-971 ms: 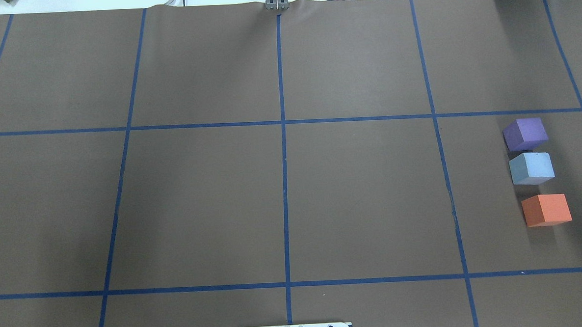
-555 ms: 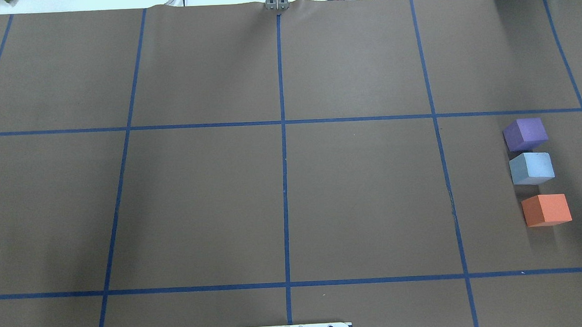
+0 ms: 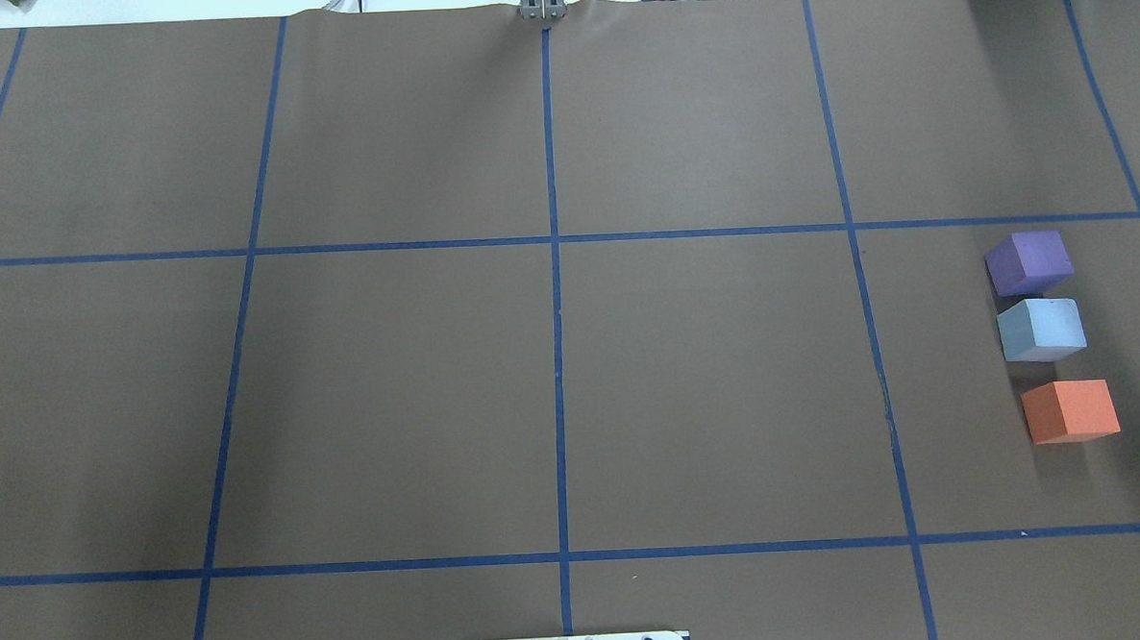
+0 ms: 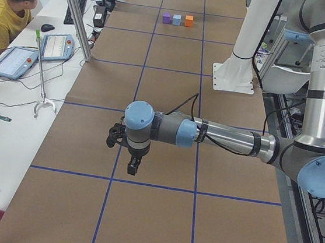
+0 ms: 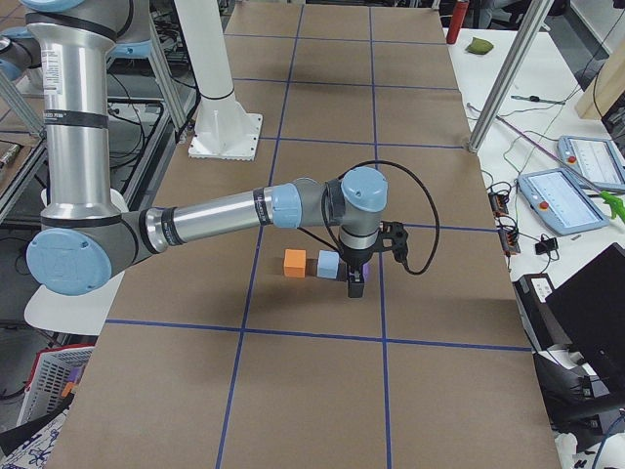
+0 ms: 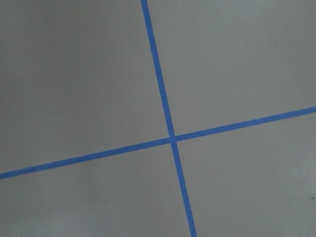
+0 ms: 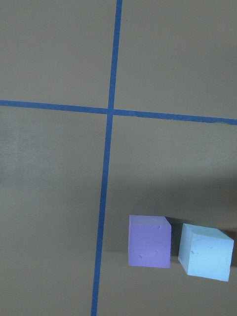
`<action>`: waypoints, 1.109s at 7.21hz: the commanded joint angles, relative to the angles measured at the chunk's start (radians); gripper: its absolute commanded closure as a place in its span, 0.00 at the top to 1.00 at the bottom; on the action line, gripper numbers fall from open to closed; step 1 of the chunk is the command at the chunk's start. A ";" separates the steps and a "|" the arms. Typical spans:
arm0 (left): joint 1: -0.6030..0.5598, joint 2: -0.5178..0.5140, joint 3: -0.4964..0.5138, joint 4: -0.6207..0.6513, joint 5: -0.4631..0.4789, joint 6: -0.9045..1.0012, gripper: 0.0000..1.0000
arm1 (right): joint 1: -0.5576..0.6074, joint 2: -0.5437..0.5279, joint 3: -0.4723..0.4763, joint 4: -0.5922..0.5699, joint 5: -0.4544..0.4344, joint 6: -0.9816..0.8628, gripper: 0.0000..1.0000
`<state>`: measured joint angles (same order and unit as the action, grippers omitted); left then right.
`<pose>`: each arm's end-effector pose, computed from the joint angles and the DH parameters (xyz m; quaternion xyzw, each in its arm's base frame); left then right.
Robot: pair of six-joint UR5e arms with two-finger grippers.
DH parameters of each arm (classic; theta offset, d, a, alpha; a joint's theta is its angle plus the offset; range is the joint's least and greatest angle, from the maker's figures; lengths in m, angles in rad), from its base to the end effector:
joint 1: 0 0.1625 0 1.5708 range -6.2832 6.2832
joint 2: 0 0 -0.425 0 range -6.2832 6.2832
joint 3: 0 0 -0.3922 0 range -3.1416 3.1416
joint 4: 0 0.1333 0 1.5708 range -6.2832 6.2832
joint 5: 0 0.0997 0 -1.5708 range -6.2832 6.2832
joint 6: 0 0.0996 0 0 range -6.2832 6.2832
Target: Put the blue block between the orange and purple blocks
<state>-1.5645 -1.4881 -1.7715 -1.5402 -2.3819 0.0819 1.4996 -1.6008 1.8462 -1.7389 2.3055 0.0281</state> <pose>-0.0582 -0.4600 0.5995 0.0550 0.3923 0.0577 0.9164 0.0327 -0.4763 0.5580 0.0182 -0.3602 -0.0340 0.9321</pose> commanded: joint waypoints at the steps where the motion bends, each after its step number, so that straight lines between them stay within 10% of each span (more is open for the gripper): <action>1: 0.003 -0.001 0.012 -0.006 0.001 -0.007 1.00 | -0.007 -0.008 -0.034 0.009 0.005 0.001 1.00; 8: 0.009 -0.006 -0.009 -0.005 0.003 -0.004 1.00 | -0.016 -0.007 -0.050 0.009 0.008 0.007 1.00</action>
<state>-1.5571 -1.4935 -1.7743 -1.5442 -2.3804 0.0766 1.4857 -1.6067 1.7970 -1.7303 2.3145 0.0351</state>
